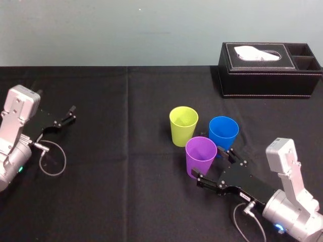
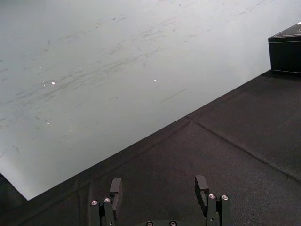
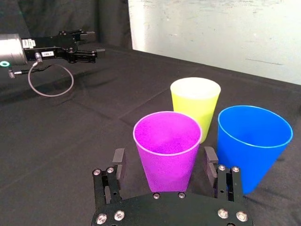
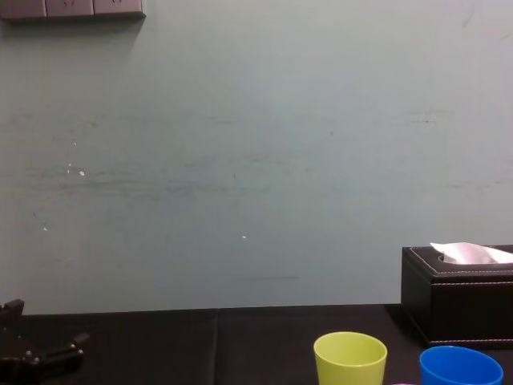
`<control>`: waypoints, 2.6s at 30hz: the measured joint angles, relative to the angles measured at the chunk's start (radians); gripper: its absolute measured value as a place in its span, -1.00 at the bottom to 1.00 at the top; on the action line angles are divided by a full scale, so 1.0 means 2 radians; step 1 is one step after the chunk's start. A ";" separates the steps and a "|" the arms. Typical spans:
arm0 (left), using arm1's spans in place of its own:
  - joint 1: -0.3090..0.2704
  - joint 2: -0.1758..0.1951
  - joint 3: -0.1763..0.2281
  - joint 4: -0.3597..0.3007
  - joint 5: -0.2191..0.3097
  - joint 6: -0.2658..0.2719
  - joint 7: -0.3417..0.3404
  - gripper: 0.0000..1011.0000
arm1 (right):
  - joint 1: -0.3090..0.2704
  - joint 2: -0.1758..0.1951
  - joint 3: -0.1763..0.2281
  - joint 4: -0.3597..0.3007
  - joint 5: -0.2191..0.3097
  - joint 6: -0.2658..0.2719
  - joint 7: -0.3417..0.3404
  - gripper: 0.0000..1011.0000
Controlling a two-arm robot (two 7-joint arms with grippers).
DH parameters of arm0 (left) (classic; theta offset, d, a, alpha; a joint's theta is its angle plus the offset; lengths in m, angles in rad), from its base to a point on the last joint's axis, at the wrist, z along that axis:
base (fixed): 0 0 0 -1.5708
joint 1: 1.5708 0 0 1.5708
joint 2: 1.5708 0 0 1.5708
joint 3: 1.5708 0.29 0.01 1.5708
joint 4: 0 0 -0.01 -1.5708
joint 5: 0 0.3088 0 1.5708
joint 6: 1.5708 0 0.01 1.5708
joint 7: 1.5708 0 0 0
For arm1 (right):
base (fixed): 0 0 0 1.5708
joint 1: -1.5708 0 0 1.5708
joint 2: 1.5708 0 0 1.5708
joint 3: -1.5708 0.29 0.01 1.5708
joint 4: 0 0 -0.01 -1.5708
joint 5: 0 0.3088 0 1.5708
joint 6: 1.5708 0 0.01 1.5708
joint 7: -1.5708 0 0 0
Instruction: Stack the three plastic cups sequentially using one hand.
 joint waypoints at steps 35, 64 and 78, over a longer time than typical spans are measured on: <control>0.000 0.000 0.000 0.000 0.000 0.000 0.000 1.00 | 0.019 -0.041 0.010 0.016 -0.030 0.016 0.003 0.97; 0.000 0.000 0.000 0.000 0.000 0.000 0.000 1.00 | 0.011 -0.032 0.020 -0.031 -0.039 0.053 0.003 0.44; 0.000 0.000 0.000 0.000 0.000 0.000 0.000 1.00 | 0.051 -0.014 0.025 -0.106 -0.014 0.142 0.012 0.44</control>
